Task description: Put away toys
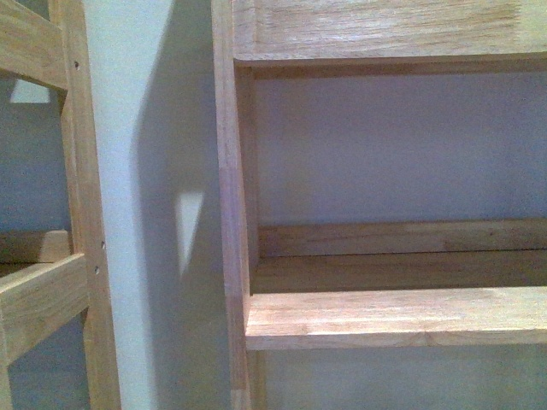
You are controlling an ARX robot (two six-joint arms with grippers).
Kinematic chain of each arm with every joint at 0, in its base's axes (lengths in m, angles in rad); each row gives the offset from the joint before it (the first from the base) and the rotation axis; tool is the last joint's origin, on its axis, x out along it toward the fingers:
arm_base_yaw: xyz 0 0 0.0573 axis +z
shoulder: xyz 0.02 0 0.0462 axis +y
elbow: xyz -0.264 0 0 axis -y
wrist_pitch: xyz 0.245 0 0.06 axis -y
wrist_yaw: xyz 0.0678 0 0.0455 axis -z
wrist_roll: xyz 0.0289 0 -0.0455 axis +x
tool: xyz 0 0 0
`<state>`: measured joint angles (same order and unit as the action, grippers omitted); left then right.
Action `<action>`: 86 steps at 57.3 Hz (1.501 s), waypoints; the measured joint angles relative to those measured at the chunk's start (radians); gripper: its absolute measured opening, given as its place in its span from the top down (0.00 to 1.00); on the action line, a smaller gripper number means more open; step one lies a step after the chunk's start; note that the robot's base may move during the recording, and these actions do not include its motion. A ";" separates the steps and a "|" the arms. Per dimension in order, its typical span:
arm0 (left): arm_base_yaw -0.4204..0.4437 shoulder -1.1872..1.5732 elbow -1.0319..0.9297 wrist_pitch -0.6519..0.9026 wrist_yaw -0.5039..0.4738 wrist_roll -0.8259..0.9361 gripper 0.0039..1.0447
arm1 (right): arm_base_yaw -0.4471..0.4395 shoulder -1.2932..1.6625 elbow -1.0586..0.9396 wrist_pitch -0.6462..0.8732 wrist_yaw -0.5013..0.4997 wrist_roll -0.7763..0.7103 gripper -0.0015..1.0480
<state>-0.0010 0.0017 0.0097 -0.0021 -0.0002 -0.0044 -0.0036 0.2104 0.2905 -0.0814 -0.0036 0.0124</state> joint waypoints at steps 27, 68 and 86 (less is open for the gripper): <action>0.000 0.000 0.000 0.000 0.000 0.000 0.05 | 0.000 -0.102 -0.166 0.056 0.000 -0.006 0.82; 0.000 0.000 0.000 0.000 0.000 0.000 0.05 | 0.000 -0.198 -0.277 0.076 0.000 -0.006 0.82; 0.000 0.000 0.000 0.000 0.000 0.000 0.05 | 0.000 -0.203 -0.277 0.077 0.000 -0.006 0.82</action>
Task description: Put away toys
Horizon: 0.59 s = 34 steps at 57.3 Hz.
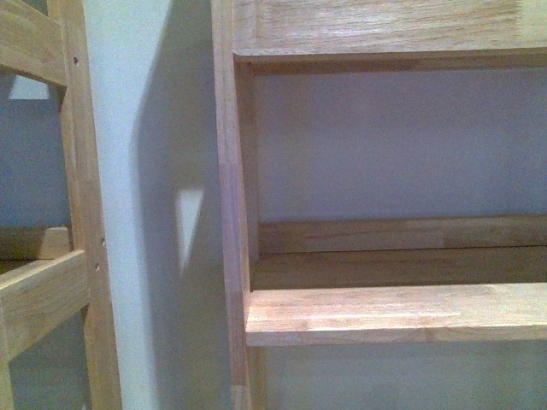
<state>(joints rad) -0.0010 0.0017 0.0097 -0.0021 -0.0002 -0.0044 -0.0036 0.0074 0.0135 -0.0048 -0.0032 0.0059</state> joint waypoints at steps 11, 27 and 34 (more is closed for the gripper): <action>0.000 0.000 0.000 0.000 0.000 0.000 0.05 | 0.000 0.000 0.000 0.000 0.000 -0.001 0.50; 0.000 0.000 0.000 0.000 0.000 0.000 0.05 | 0.000 0.000 0.000 0.000 0.000 -0.002 0.00; 0.000 0.000 0.000 0.000 0.000 0.000 0.05 | 0.000 -0.001 0.000 0.000 0.000 -0.003 0.00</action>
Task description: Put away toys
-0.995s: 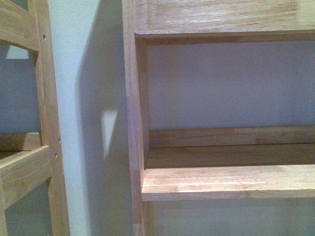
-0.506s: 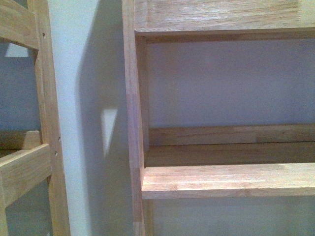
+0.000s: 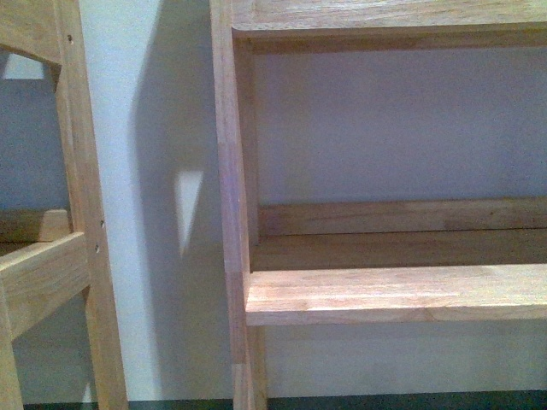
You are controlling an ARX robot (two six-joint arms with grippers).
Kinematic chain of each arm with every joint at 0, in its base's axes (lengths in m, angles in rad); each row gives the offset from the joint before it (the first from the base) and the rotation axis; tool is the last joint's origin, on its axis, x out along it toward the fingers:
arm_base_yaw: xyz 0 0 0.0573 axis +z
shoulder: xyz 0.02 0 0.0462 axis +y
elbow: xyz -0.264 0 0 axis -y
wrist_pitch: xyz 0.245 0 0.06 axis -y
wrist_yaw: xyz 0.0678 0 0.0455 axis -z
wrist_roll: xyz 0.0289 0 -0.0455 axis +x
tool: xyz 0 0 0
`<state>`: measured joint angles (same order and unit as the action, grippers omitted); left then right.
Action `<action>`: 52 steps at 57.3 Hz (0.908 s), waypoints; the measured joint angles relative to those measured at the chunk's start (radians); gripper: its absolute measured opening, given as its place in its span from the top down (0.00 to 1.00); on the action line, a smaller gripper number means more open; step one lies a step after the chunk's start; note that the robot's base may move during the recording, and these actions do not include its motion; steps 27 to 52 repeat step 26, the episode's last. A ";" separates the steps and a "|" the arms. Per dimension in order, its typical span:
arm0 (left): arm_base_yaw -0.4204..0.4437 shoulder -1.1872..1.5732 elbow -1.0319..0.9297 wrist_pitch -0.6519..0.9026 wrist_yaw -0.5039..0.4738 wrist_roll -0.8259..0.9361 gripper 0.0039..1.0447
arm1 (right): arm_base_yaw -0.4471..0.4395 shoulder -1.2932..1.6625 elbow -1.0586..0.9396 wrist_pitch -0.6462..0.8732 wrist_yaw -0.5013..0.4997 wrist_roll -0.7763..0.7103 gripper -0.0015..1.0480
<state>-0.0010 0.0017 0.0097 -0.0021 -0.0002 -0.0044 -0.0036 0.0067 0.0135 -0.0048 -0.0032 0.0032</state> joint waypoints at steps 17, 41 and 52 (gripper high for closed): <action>0.000 0.000 0.000 0.000 0.000 0.000 0.05 | 0.000 0.000 0.000 0.000 0.000 0.000 0.00; 0.000 0.000 0.000 0.000 0.000 0.000 0.05 | 0.000 0.000 0.000 0.000 0.000 0.000 0.00; 0.000 0.000 0.000 0.000 0.000 0.000 0.05 | 0.000 0.000 0.000 0.000 0.000 0.000 0.00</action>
